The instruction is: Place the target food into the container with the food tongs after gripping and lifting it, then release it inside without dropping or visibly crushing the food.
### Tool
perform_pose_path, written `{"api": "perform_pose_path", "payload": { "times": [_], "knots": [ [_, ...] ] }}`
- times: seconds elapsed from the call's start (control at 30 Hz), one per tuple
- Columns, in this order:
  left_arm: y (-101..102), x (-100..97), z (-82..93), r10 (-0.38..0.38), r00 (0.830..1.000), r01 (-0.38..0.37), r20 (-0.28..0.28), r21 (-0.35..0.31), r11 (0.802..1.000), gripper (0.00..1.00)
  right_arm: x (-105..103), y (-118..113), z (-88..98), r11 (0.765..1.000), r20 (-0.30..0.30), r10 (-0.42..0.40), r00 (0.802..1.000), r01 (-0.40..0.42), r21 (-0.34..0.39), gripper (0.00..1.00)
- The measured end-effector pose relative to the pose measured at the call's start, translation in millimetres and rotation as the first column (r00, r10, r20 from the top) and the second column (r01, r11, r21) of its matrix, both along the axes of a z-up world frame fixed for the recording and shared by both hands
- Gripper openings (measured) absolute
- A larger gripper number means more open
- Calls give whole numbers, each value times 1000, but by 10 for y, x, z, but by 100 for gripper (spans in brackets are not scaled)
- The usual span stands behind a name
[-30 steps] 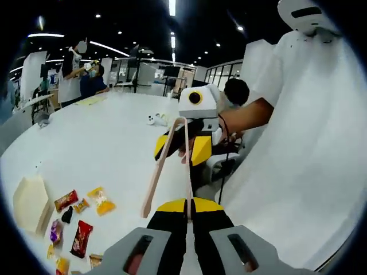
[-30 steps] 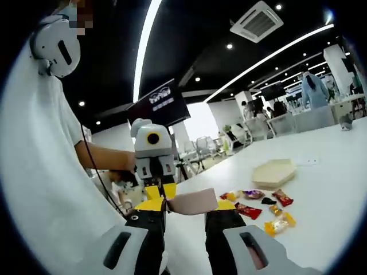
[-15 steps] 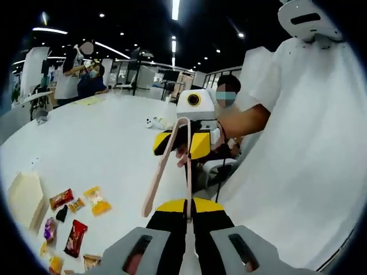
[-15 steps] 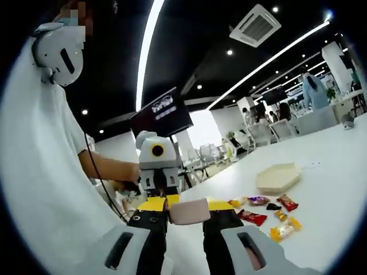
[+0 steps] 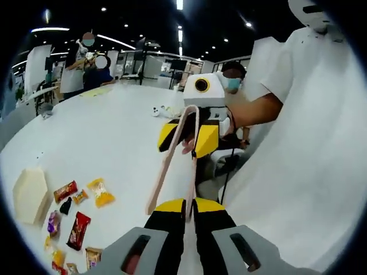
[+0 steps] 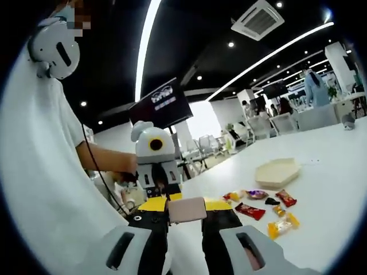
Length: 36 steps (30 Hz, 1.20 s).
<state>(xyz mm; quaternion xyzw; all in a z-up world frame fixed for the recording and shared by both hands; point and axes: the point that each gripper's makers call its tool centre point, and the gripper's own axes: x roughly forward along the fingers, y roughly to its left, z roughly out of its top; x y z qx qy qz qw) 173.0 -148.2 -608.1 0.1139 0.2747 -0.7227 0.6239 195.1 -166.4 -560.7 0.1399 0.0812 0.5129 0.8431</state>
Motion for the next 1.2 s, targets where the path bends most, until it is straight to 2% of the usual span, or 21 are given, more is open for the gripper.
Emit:
{"api": "perform_pose_path", "payload": {
  "times": [0.1,0.13,0.2,0.37,0.7,1.03,1.2],
  "knots": [
    [-14,-16,19,-2,1000,2,-11,-8,1000,2,2,-33,12,1000,3,-12,1000,12,5,21],
    [-19,-60,39,-36,999,36,-8,-19,999,1,-10,-45,17,1000,-5,-9,1000,9,22,22],
    [-24,-116,60,-86,996,87,32,-38,995,0,-33,-51,21,999,-24,-1,1000,2,50,23],
    [-33,-134,98,-88,996,89,20,-36,995,0,-41,-61,84,992,-35,-14,999,18,121,24],
    [-127,-216,138,-130,991,130,4,-42,991,0,-72,49,99,992,-29,19,999,-15,121,28],
    [-162,-276,116,-171,985,171,-39,9,985,0,-122,115,-12,996,-33,54,998,-52,69,28],
    [-174,-264,123,-171,984,172,-48,15,985,0,-96,92,-23,996,-49,33,998,-29,87,28]
  ]
}}
